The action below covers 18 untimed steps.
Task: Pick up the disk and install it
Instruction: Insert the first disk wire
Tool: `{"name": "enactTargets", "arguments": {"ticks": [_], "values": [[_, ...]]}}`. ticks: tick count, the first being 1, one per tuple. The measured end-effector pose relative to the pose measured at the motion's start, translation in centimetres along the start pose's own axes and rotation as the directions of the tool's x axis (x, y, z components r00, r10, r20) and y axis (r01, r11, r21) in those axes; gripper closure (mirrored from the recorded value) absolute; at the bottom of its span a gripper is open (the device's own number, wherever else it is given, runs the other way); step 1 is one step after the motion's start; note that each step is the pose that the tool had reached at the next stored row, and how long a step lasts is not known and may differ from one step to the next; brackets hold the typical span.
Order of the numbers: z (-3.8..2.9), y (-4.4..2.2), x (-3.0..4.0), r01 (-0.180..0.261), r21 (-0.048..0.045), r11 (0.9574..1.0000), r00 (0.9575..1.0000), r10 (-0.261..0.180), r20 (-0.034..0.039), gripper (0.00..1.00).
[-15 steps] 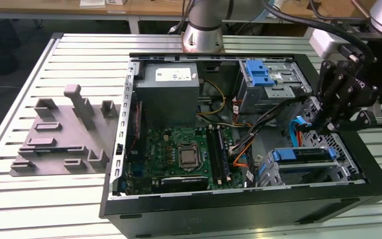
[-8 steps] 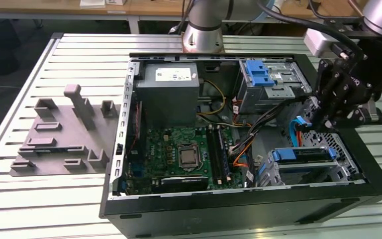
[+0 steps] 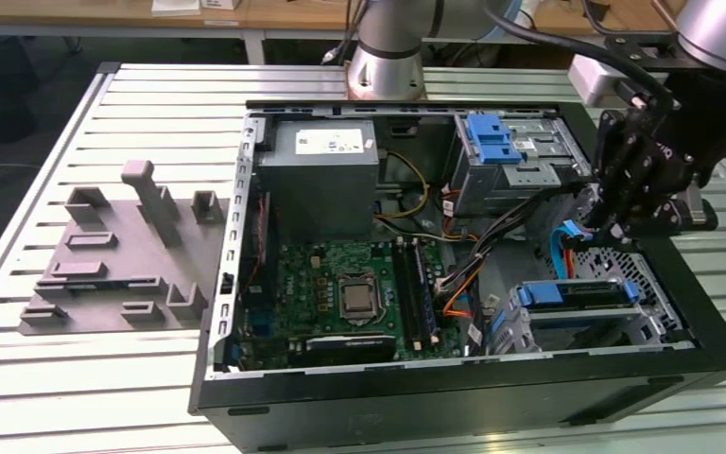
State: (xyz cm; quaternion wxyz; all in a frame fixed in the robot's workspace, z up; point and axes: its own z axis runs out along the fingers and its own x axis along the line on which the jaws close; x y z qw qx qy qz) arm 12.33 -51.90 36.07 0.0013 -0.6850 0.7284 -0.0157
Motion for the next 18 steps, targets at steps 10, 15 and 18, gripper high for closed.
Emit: {"name": "enactTargets", "arguments": {"ticks": [10,15,18], "values": [[0.17,0.00,-0.01,0.000,0.0037,1.0000,1.0000,0.000,-0.0013,0.84],[0.17,-0.16,-0.01,0.000,-0.0104,0.9999,1.0000,0.000,-0.0090,0.84],[0.24,-0.16,0.00,0.000,-0.0189,0.9998,0.9998,-0.001,-0.0197,0.84]]}}
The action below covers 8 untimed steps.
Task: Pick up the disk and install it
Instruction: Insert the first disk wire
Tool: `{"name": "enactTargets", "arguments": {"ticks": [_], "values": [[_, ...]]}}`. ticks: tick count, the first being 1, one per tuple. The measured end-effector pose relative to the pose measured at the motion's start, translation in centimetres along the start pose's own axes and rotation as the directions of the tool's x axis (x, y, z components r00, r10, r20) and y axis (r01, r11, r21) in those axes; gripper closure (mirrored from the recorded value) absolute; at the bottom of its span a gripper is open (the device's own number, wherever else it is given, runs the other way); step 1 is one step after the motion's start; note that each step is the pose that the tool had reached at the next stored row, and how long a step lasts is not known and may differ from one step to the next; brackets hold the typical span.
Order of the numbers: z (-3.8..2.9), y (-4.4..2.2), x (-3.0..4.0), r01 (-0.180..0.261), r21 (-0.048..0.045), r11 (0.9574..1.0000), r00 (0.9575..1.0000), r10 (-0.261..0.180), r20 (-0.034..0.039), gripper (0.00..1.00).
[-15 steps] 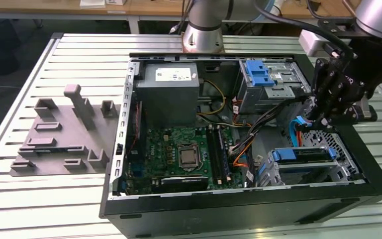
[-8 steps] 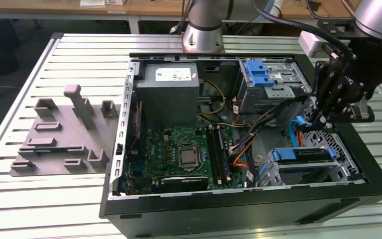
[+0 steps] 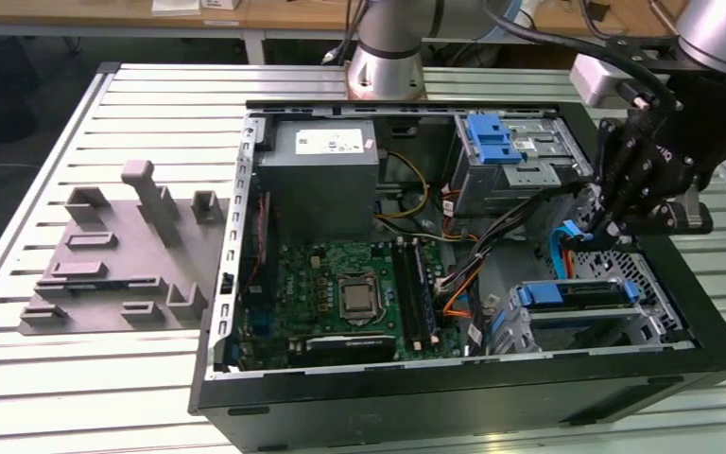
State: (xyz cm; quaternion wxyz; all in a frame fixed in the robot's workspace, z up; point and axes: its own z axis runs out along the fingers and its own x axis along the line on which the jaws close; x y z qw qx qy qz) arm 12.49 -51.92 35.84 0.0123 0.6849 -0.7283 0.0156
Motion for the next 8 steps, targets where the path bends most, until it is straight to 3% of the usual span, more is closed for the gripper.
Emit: {"name": "enactTargets", "arguments": {"ticks": [4,8], "values": [[0.29,-0.02,0.22,0.000,-0.0001,1.0000,1.0000,0.000,-0.0011,0.84],[0.71,-0.09,1.22,0.000,-0.0001,1.0000,1.0000,0.000,-0.0006,0.84]]}}
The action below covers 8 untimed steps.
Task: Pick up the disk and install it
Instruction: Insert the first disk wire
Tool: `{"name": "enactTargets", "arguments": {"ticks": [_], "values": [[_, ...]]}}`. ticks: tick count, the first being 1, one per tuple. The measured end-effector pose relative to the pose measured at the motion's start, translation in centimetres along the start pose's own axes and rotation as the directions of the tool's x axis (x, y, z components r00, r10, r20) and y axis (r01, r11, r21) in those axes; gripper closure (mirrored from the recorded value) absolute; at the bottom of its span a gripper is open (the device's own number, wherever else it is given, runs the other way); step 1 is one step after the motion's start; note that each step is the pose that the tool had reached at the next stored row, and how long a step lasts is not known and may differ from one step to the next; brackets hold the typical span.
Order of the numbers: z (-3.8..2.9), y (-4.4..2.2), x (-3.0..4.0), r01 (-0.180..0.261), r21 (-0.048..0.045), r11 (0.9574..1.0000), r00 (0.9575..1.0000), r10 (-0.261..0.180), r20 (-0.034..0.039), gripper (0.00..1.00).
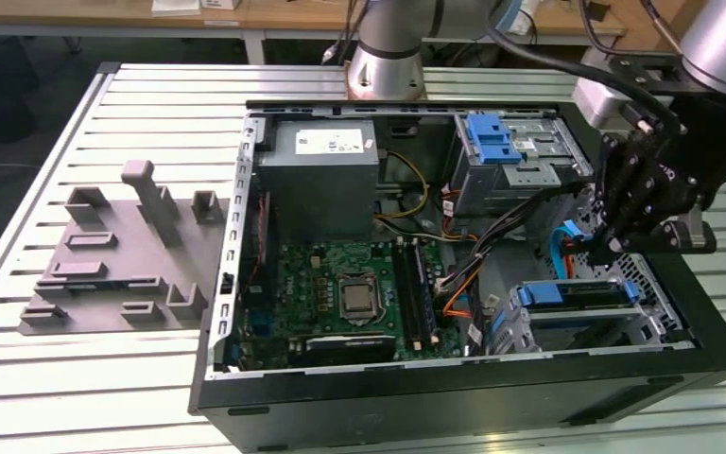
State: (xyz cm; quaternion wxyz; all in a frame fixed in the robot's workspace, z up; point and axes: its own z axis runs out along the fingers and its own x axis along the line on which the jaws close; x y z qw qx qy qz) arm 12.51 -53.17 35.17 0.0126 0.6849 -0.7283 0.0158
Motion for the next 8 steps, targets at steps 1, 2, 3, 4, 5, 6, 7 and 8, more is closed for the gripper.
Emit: {"name": "enactTargets", "arguments": {"ticks": [1,2,3,4,5,6,7,8], "values": [[0.07,-0.01,0.10,0.000,0.0000,1.0000,1.0000,0.000,-0.0001,0.84],[0.15,-0.01,0.11,0.000,-0.0001,1.0000,1.0000,0.000,0.0002,0.84],[0.18,-0.01,0.11,0.000,0.0000,1.0000,1.0000,0.000,-0.0001,0.84],[0.22,-0.01,0.12,0.000,0.0000,1.0000,1.0000,0.000,-0.0001,0.84],[0.30,-0.01,0.17,0.000,0.0000,1.0000,1.0000,0.000,-0.0001,0.84],[0.40,-0.02,0.29,0.000,0.0000,1.0000,1.0000,0.000,-0.0003,0.84],[0.54,-0.03,0.43,0.000,-0.0002,1.0000,1.0000,0.000,-0.0001,0.84],[0.68,-0.03,0.55,0.000,-0.0005,1.0000,1.0000,0.000,0.0000,0.84]]}}
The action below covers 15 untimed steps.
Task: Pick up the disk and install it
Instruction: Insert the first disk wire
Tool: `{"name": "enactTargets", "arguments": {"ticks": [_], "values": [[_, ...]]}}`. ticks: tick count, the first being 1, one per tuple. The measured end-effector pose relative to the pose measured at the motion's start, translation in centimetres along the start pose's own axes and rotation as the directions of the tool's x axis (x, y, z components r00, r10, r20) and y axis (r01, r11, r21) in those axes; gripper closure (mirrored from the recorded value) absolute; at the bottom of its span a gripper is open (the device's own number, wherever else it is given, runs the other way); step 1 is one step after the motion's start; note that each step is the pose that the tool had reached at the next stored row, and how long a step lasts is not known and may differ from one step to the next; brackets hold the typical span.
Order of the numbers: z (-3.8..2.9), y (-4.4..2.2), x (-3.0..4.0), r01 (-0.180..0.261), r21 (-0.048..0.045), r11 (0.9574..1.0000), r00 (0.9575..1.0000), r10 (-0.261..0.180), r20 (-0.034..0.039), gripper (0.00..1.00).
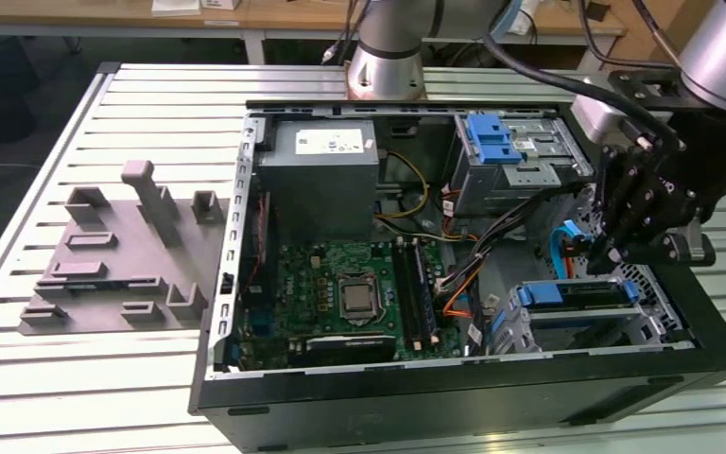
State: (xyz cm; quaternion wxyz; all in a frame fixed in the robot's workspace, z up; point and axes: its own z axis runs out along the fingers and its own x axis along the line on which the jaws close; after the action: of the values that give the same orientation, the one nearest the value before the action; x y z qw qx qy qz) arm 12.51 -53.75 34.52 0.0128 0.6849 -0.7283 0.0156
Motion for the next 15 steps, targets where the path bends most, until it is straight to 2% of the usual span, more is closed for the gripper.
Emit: {"name": "enactTargets", "arguments": {"ticks": [5,10,15], "values": [[0.63,-0.06,0.60,0.000,-0.0028,1.0000,1.0000,0.000,0.0000,0.84],[0.67,-0.08,0.62,0.000,-0.0034,1.0000,1.0000,0.000,-0.0004,0.84],[0.72,-0.29,0.74,0.000,-0.0106,0.9999,1.0000,0.000,-0.0006,0.84]]}}
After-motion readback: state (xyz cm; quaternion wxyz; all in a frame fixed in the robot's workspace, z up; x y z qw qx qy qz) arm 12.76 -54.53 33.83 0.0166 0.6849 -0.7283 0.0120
